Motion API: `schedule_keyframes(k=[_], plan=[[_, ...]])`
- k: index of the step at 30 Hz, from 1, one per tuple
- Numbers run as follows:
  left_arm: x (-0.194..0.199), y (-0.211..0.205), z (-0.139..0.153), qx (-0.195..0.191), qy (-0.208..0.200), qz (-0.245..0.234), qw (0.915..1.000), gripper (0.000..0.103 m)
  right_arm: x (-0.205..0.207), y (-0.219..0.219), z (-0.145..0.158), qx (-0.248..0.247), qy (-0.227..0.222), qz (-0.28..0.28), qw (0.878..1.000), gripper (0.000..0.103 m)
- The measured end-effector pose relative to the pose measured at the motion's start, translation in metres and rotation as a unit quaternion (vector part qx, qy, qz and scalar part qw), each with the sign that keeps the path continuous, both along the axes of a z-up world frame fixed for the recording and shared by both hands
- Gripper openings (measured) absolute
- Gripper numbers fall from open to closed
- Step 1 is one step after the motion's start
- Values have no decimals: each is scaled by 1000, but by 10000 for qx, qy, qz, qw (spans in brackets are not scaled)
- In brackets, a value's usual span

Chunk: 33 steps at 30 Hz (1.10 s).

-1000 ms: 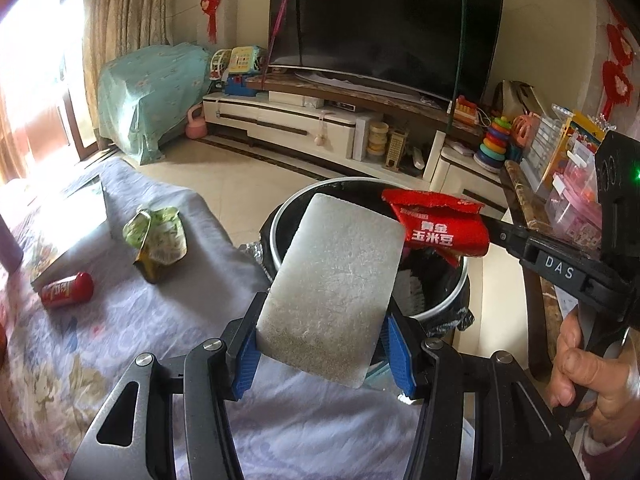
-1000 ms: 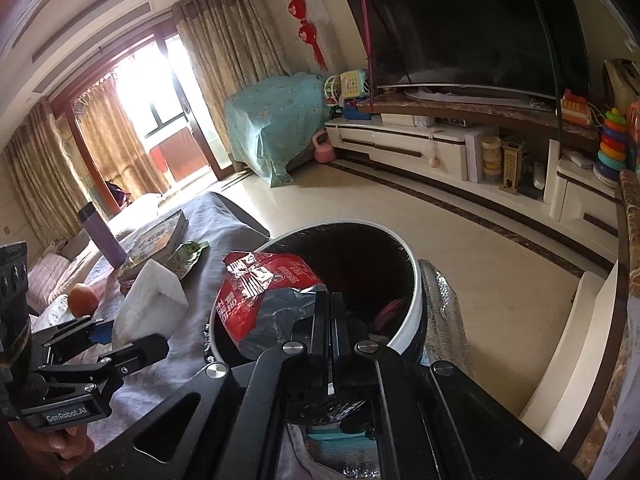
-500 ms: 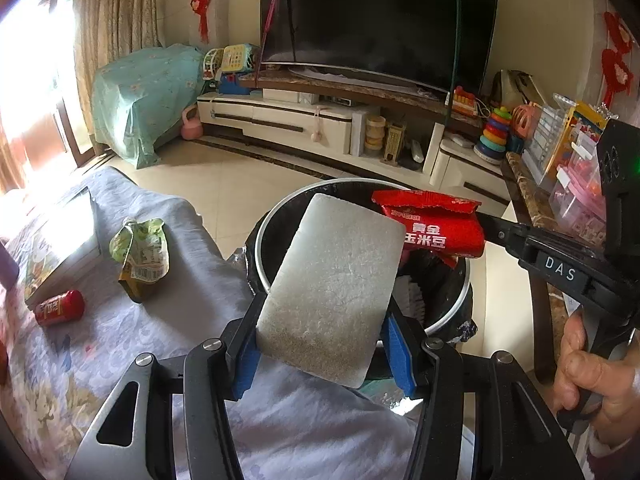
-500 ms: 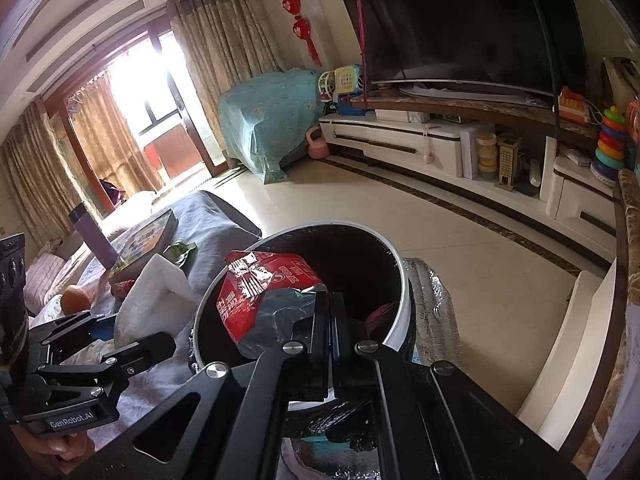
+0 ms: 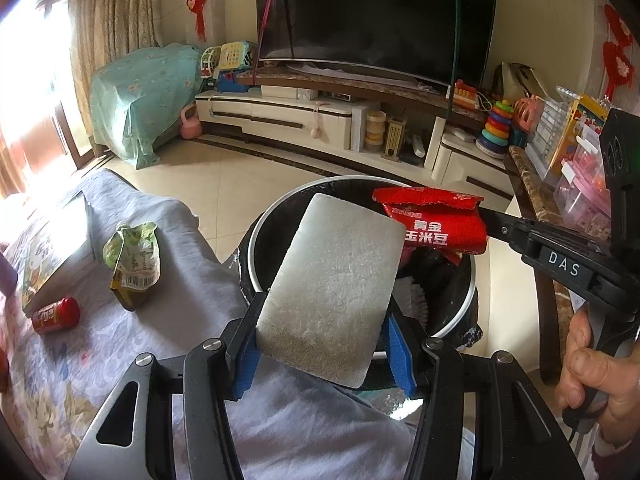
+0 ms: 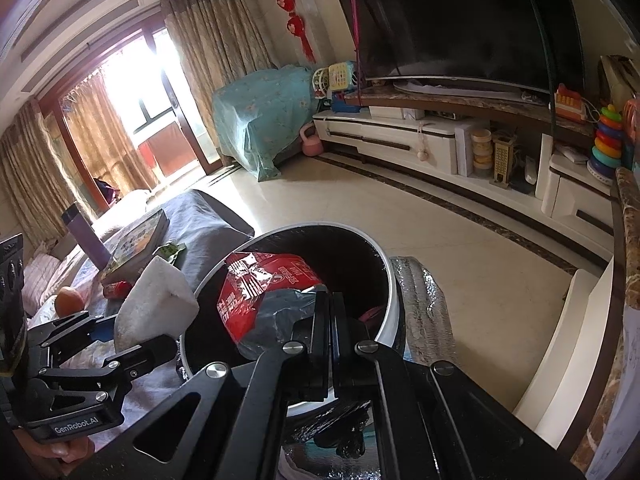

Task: Collect trash
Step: 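Open both grippers to drop the foam block and snack bag into the bin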

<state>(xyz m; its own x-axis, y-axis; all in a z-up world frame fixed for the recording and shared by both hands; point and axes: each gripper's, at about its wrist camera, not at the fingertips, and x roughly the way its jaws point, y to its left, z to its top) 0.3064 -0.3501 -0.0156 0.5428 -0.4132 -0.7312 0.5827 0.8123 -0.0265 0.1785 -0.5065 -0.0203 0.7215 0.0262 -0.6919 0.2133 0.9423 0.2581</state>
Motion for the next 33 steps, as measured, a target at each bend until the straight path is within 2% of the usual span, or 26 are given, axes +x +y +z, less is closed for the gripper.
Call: schedule_keyframes(k=[28,33], plan=[[21,-22,-4,173,186,-25,9997,54,18,-2,-6,-189,319,148,9992,0],[26,-24,-4,187,240,-4,9995,58,23,-3,-6,-157,364,141,9991,6]])
